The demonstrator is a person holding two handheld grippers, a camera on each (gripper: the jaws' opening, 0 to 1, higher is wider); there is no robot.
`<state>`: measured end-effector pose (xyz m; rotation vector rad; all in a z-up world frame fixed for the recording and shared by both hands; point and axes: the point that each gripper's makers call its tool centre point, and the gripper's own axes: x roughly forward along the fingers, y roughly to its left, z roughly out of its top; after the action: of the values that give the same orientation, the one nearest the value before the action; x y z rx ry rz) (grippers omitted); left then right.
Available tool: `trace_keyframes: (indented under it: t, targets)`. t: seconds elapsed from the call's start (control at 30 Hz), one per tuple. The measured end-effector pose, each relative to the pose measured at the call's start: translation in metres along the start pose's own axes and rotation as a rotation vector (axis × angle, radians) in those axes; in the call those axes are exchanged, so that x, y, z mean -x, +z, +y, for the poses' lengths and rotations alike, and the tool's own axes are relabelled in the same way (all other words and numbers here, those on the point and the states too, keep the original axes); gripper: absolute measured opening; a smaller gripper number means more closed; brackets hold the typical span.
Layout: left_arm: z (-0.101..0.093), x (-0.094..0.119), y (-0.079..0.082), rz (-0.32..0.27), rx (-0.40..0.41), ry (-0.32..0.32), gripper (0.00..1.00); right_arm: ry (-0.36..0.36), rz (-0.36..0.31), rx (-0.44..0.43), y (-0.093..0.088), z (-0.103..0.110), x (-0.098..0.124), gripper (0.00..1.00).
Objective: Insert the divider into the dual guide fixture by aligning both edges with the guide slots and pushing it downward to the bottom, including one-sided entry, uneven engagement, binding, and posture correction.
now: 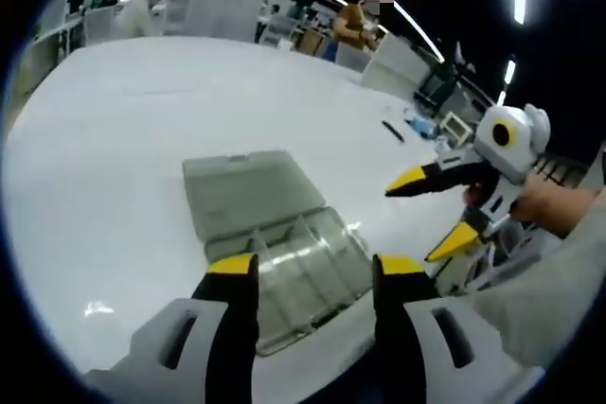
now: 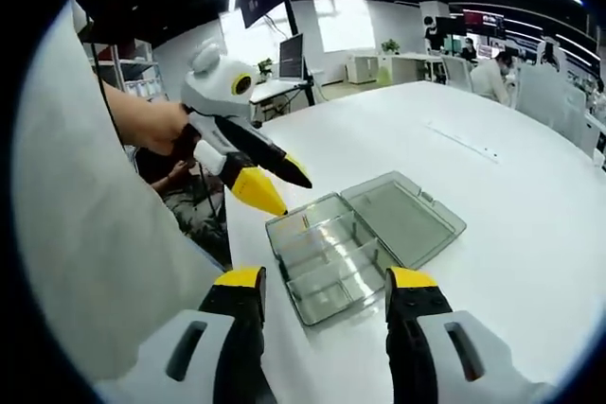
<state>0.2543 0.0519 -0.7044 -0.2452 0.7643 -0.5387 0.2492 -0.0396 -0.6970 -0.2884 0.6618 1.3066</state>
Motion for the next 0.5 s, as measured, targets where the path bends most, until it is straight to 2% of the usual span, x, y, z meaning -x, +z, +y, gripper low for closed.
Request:
trace_keyframes:
  t: [0.5]
  targets:
    - [-0.011, -0.002, 0.014, -0.043, -0.046, -0.065, 0.56, -0.057, 0.025, -0.043, -0.001, -0.007, 0.01, 0.47]
